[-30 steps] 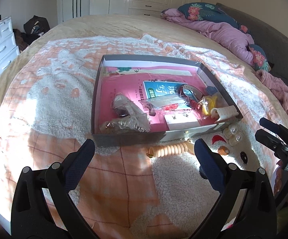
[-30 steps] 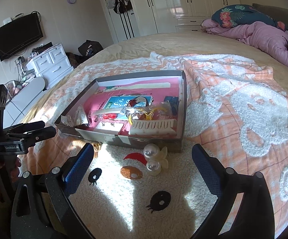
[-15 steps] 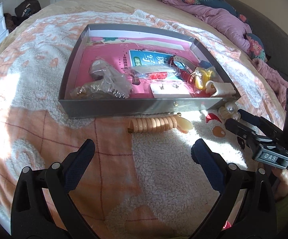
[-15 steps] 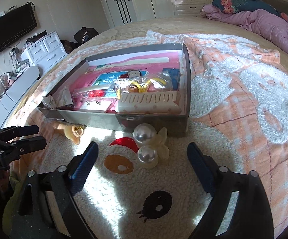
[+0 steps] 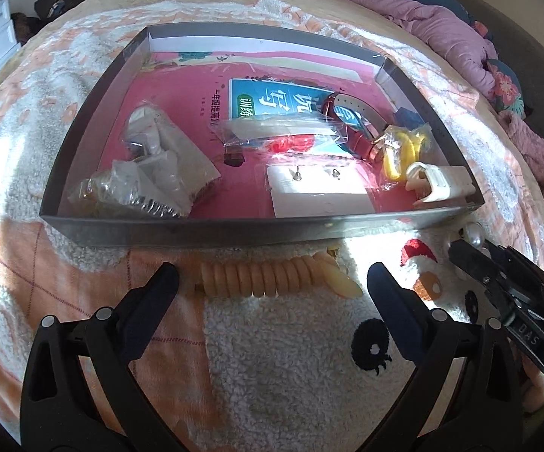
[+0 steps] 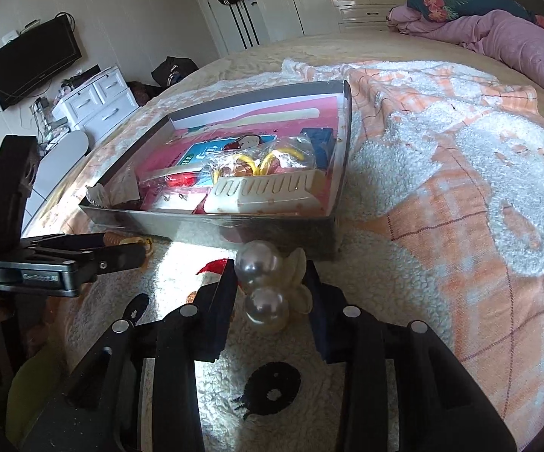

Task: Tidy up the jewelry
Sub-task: 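Grasp beige ribbed coil with left gripper while right gripper grasps white pearl ornament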

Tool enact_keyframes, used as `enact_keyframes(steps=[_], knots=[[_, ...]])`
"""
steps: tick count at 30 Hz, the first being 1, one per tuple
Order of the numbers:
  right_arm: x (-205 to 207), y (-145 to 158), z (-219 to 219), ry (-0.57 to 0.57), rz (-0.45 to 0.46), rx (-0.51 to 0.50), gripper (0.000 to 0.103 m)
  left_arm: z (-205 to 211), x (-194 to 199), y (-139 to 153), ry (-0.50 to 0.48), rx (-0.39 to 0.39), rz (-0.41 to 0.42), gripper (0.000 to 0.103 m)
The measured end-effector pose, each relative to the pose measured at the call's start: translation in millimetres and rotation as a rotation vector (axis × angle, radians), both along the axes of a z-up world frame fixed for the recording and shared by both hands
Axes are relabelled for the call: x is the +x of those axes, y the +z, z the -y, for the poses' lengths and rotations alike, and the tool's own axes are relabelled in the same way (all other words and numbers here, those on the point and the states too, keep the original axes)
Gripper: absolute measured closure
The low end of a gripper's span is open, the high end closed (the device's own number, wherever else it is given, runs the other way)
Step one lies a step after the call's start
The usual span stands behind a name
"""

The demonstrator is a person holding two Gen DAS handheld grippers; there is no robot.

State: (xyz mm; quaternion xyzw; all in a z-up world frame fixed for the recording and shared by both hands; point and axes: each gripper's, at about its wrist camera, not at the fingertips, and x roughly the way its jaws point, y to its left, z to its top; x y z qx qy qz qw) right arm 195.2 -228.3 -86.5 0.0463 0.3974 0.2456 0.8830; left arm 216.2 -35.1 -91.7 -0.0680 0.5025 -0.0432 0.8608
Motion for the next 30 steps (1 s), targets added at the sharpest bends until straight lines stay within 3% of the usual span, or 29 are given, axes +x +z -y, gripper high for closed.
enact_keyframes(steps=[5, 9, 17, 24, 30], knots=[[-8, 11, 3, 0.011, 0.022, 0.019, 0.069, 15, 2, -5, -0.032, 0.123, 0.019, 0.013], [-14, 22, 4, 0.022, 0.046, 0.030, 0.069, 9, -7, -2, -0.034, 0.140, 0.048, 0.039], [-21, 42, 4, 0.031, 0.083, 0.040, 0.069, -1, -31, 16, -0.069, 0.020, 0.101, 0.040], [-17, 57, -3, 0.044, 0.121, 0.032, 0.069, -14, -40, 55, -0.054, 0.001, 0.194, 0.040], [-9, 72, -19, 0.076, 0.157, 0.018, 0.069, -31, -27, 70, -0.024, 0.012, 0.228, 0.040]])
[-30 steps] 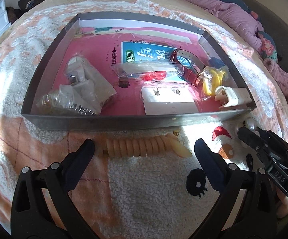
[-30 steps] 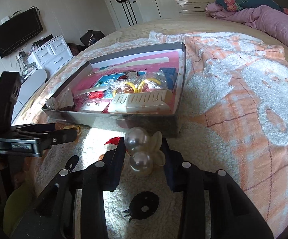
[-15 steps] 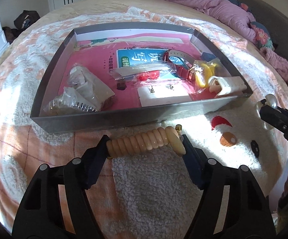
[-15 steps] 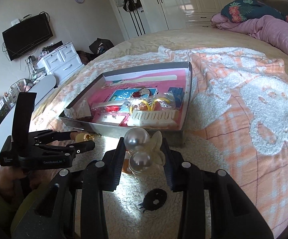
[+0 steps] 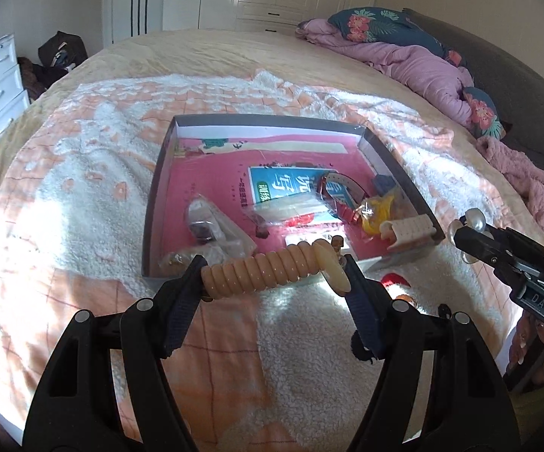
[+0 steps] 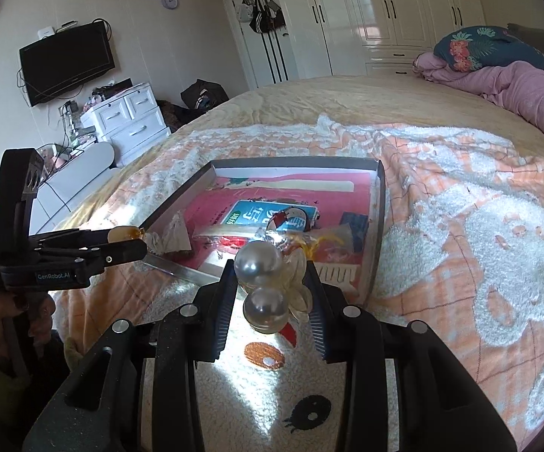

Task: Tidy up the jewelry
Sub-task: 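Grasp beige ribbed coil with left gripper while right gripper grasps white pearl ornament, then carry the coil into the box with left gripper while right gripper carries the pearl ornament there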

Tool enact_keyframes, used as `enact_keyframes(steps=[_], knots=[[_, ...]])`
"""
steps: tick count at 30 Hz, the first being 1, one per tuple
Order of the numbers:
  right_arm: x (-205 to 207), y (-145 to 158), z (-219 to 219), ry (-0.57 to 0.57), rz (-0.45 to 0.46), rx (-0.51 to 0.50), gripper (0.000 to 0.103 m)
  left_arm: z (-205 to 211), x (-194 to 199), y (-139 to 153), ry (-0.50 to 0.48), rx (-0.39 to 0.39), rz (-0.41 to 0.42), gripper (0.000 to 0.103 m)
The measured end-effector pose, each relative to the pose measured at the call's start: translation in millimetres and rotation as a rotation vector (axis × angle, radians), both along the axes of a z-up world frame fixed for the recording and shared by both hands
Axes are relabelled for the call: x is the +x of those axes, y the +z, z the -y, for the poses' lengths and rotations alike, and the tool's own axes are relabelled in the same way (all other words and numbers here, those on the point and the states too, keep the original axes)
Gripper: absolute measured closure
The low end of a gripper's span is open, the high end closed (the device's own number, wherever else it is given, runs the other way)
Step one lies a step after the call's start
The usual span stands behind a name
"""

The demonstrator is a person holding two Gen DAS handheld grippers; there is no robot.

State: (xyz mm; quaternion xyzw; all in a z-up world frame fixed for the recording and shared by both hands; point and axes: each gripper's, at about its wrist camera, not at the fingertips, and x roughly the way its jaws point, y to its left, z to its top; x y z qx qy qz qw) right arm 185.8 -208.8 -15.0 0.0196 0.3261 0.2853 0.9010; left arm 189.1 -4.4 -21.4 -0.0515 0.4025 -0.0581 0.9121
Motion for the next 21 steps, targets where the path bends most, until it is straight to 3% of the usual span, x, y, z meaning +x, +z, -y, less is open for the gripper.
enact_keyframes(steps=[21], knots=[[51, 15, -36, -0.013, 0.074, -0.046, 0.070, -14, 39, -3, -0.007, 0.008, -0.001, 0.040]])
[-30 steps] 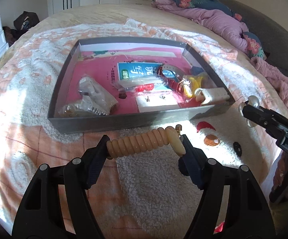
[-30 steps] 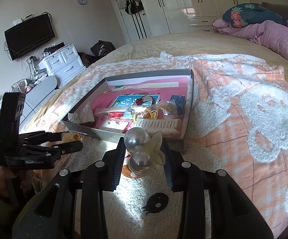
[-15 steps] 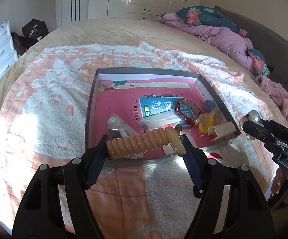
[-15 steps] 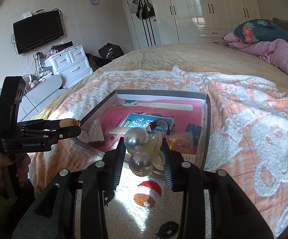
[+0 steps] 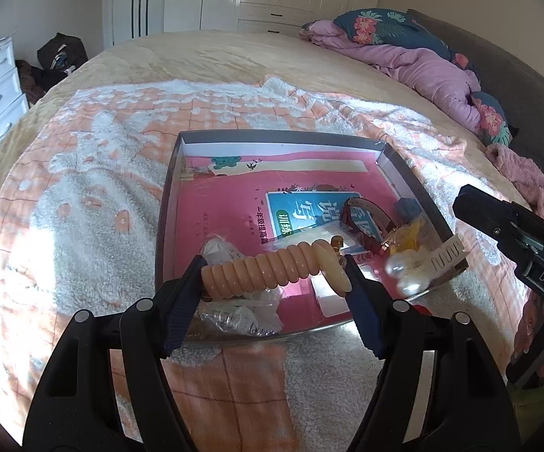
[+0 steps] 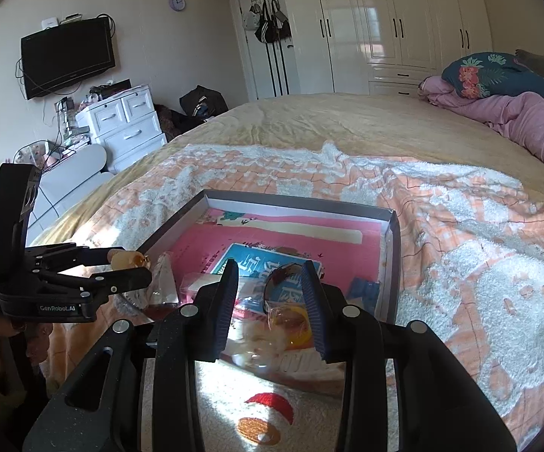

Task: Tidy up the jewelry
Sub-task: 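Carry the coil into the box with left gripper while right gripper carries the pearl ornament there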

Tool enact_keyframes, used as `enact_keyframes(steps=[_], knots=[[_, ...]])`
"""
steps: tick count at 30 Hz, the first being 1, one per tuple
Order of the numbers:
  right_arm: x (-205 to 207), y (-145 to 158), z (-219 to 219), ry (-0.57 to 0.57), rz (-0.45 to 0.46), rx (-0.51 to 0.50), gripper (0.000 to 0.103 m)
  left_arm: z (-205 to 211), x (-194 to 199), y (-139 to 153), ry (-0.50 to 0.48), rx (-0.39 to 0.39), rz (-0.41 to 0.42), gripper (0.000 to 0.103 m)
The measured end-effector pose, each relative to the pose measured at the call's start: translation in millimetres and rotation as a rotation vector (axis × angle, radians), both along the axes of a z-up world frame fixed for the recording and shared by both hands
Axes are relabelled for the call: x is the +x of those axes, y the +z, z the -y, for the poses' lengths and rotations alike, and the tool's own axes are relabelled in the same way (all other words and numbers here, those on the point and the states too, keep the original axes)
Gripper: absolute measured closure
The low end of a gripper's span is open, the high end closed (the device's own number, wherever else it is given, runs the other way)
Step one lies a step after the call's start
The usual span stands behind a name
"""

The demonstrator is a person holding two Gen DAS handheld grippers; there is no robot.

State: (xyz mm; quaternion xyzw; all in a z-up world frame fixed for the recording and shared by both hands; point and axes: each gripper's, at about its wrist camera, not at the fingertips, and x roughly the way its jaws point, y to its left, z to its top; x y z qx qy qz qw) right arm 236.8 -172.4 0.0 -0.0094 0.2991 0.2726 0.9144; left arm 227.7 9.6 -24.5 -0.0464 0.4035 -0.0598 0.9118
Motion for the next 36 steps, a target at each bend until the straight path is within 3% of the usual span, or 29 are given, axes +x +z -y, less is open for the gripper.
enact_keyframes(steps=[24, 30, 36], knots=[[21, -33, 11, -0.045, -0.097, -0.034, 0.070, 31, 35, -23, -0.122, 0.036, -0.044, 0.039], [27, -36, 12, -0.064, -0.114, -0.022, 0.059, 34, 40, -28, -0.135, 0.044, -0.057, 0.039], [26, -38, 17, -0.093, -0.121, -0.002, 0.042, 31, 41, -30, -0.133, 0.028, -0.062, 0.035]])
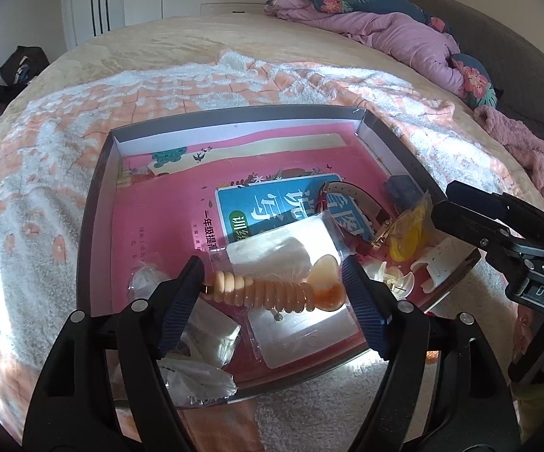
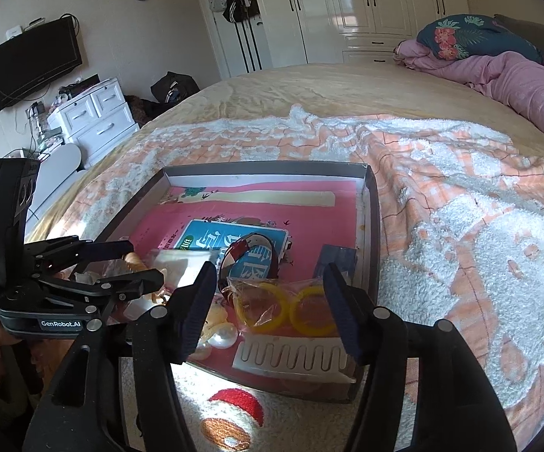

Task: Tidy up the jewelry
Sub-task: 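Carry the coil into the box with left gripper while right gripper carries the pearl ornament there, then open both grippers to release the coil and pearl ornament inside the box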

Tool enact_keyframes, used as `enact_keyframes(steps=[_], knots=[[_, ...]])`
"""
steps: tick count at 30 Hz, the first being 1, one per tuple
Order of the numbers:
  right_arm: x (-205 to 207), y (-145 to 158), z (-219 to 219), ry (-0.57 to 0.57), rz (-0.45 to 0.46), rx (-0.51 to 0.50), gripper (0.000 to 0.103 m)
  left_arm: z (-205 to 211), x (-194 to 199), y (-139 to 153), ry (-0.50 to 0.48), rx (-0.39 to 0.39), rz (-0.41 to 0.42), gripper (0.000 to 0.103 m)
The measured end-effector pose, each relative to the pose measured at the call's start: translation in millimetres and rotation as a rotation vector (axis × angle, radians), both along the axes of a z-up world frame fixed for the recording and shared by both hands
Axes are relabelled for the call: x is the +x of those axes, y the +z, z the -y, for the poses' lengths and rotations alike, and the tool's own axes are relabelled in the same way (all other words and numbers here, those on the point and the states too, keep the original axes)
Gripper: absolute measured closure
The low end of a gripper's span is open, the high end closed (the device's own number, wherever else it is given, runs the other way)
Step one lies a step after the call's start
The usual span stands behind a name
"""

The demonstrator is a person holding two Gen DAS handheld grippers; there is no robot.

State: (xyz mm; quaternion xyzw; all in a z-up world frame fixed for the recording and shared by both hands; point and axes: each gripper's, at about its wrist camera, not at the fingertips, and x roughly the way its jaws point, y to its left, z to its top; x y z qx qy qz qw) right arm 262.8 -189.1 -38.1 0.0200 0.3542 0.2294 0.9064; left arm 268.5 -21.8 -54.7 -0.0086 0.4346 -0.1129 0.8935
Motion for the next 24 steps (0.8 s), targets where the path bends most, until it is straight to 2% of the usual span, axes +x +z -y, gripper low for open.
enact_keyframes(steps=[2, 7, 11, 19, 22, 24], knots=[[-1, 1, 3, -0.015, -0.002, 0.011, 0.033, -1, 0, 0, 0.000, -0.003, -0.001, 0.034], [-5, 4, 7, -0.031, 0.001, 0.023, 0.027, -1, -2, 1, -0.002, -0.004, -0.002, 0.034], [-9, 6, 11, -0.043, -0.001, 0.033, 0.018, 0, -5, 3, -0.001, -0.005, 0.002, 0.032], [-17, 9, 14, -0.051, -0.004, 0.031, 0.011, 1, -10, 9, -0.001, -0.014, 0.000, 0.030], [-21, 12, 15, -0.052, 0.003, 0.033, 0.010, 0, -15, 12, 0.005, -0.020, 0.002, 0.023], [-24, 15, 15, -0.051, 0.007, 0.033, 0.009, 0, -17, 14, 0.010, -0.019, 0.005, 0.022]])
